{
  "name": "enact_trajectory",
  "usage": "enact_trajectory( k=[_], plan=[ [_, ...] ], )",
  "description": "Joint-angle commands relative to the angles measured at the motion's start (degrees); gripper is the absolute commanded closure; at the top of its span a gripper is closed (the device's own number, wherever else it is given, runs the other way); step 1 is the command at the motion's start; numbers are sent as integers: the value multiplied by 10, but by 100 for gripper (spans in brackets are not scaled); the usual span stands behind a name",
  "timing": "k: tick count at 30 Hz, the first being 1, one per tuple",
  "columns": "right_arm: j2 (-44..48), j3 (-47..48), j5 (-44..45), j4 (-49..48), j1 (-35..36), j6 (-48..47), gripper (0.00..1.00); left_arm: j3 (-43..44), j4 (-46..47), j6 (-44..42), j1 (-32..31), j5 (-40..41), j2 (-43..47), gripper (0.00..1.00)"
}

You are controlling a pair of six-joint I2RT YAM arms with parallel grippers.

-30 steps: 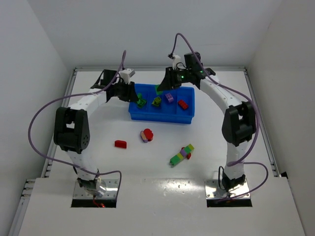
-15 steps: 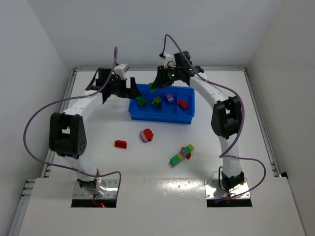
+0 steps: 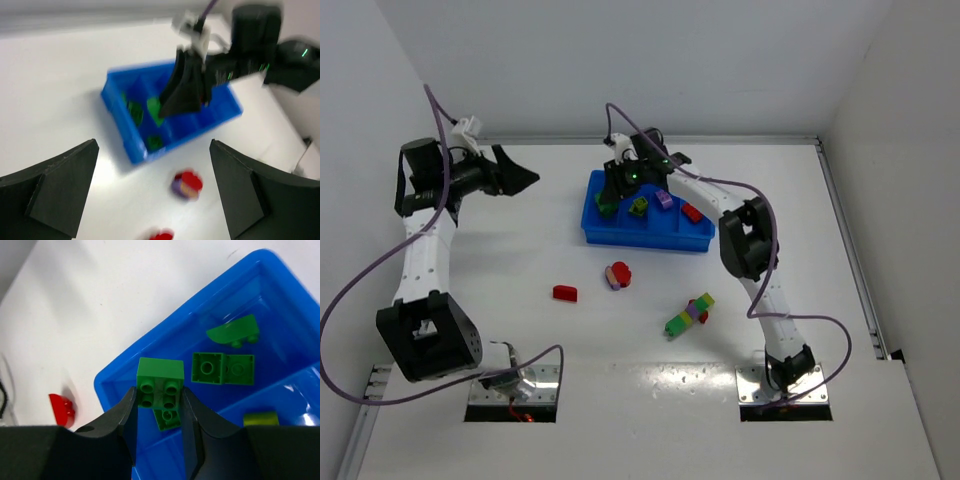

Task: Sort the legos into containers by color

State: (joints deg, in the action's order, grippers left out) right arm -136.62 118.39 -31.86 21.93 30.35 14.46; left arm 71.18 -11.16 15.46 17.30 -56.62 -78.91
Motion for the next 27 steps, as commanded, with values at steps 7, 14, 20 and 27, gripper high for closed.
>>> enact_trajectory(
  k=[7,14,20,27],
  plan=[
    [-21,28,78,-5,27,-50,52,1,-369,-450,-1,148,100,0],
    [38,-13,107,0,27,-72,40,-28,-613,-771,-6,151,100,0],
    [193,-109,107,25,1,-90,40,-127,-600,-874,-47,204,123,1],
    [359,-246,114,43,-42,-143,40,-214,-442,-831,-147,222,118,11]
  ],
)
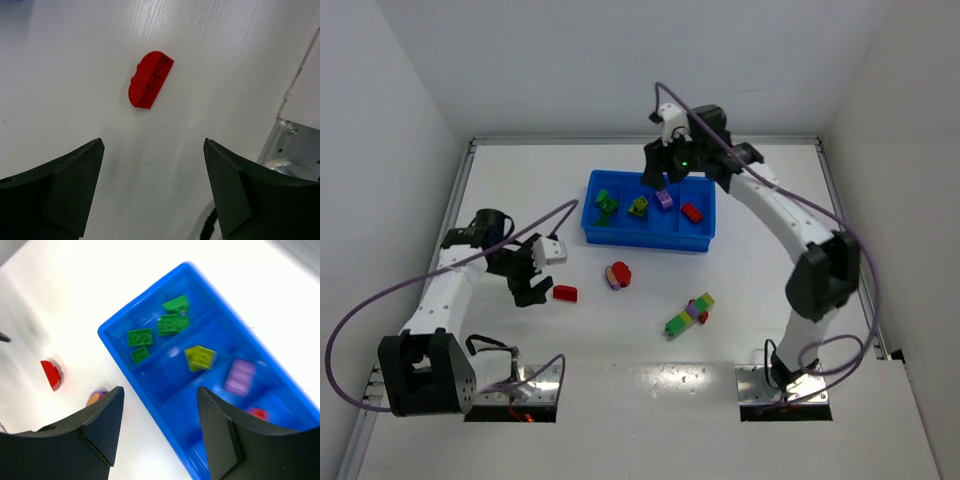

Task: Sort the legos into containers by color

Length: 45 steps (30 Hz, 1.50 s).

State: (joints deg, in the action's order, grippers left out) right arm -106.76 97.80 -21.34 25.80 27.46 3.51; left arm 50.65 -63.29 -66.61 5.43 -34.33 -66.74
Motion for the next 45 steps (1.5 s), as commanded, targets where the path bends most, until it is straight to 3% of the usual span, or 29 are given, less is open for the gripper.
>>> enact_trajectory(
  k=[1,9,21,24,25,28,33,36,39,44,45],
  plan=[
    [91,-55,9,10,-14,-41,40,-9,105,5,-51,-1,-14,14],
    [172,-165,-9,10,-65,-41,40,-9,193,22,-119,-7,-110,17],
    [161,-160,-47,23,-95,-41,40,-14,193,11,-157,42,-189,19],
    [156,-160,-52,23,-101,-41,40,-20,199,6,-157,53,-206,27],
    [156,-160,-52,23,-107,-41,40,-20,199,6,-157,58,-217,35],
    [156,-160,-57,29,-112,-41,40,-20,199,12,-157,73,-233,48],
    [156,-160,-57,29,-117,-41,40,-42,218,12,-157,87,-228,57],
    [156,-165,-63,29,-117,-41,40,-48,226,17,-157,87,-223,70],
    [156,-171,-68,29,-123,-41,40,-68,253,24,-157,87,-190,87],
    [156,-188,-74,29,-123,-41,40,-132,344,67,-162,75,-76,96],
    [161,-188,-80,22,-123,-35,40,-150,406,95,-168,86,-19,97]
  ],
)
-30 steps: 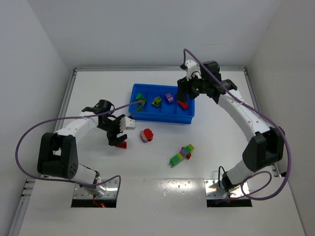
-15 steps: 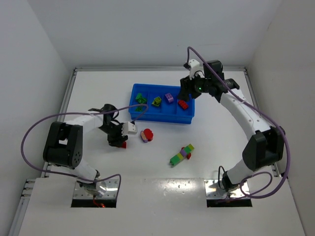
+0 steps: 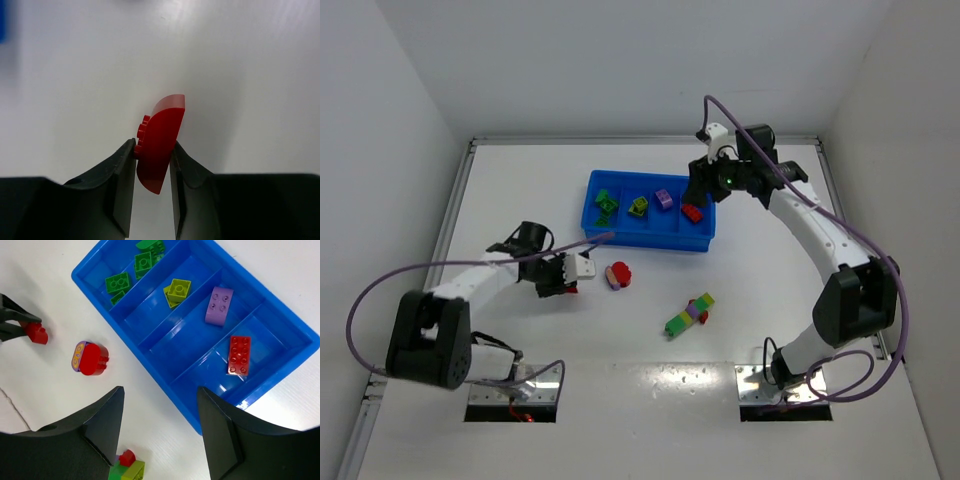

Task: Sort the legos into containers by color

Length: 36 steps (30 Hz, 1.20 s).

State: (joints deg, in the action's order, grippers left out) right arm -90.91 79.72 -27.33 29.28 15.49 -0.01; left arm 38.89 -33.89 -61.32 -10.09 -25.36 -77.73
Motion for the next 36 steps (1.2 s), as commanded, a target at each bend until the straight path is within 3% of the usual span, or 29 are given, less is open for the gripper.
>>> enact_trajectory(
  k=[1,3,5,6,10,14,16,21,23,29,34,36],
  plan=[
    [3,-14,-20,-12,-3,0,40,-52,152,59,-22,7,126,97],
    [3,-14,-25,-18,-3,6,40,-104,260,106,-34,33,206,97],
    [3,-20,-26,-24,-3,6,40,-134,366,183,-39,112,248,99],
    [3,-25,-26,-24,-3,12,40,-144,387,189,-39,112,248,99],
    [3,-26,-31,-24,-3,18,40,-170,413,183,-65,110,323,100],
    [8,-26,-31,-24,-3,18,40,-145,363,192,-79,28,343,100],
    [13,-31,-31,-29,-3,18,40,-114,342,224,-79,-13,315,100],
    [19,-42,-31,-29,-3,18,40,-60,327,280,-79,-245,251,100],
    [24,-53,-31,-34,-3,18,40,-40,367,363,-93,-303,217,100],
    [35,-72,-15,-53,-9,23,40,41,471,594,-112,-307,124,100],
    [49,-84,88,-89,-58,87,40,210,366,707,-124,-245,-38,100],
    [64,-90,118,-95,-77,100,40,322,281,765,-131,-233,-99,100]
  ],
)
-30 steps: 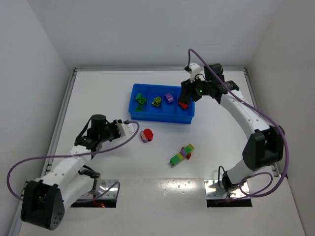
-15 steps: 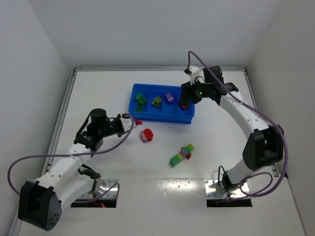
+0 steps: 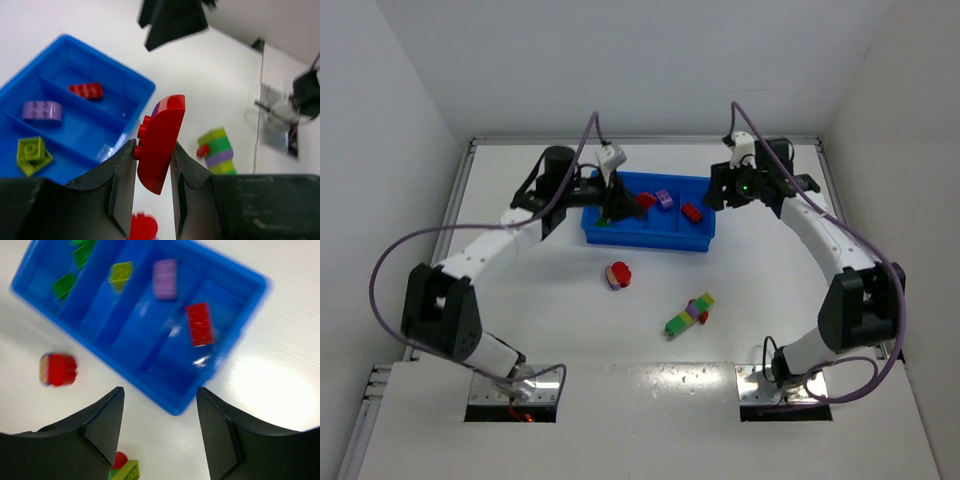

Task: Sort the legos into containers by color

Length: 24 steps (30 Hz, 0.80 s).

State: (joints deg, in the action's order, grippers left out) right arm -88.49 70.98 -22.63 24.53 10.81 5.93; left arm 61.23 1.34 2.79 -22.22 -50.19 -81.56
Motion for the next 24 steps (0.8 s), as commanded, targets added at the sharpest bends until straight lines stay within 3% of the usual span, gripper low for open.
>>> enact_trajectory(
  k=[1,2,6,12,19,24],
  plan=[
    [39,-2,71,-48,-48,50,40,133,-90,135,-10,5,-91,100],
    [45,-8,71,-48,-58,50,40,178,-99,170,-15,-3,-136,100],
    [46,-8,51,-48,-98,62,40,201,-30,229,-33,3,-179,100],
    [40,-8,-9,-41,-152,88,39,277,-8,263,-61,0,-271,100],
    [29,-8,-49,-41,-184,99,39,384,-60,197,-89,102,-377,100],
    [24,-8,-59,-47,-194,99,39,441,-78,172,-101,128,-435,91]
  ],
)
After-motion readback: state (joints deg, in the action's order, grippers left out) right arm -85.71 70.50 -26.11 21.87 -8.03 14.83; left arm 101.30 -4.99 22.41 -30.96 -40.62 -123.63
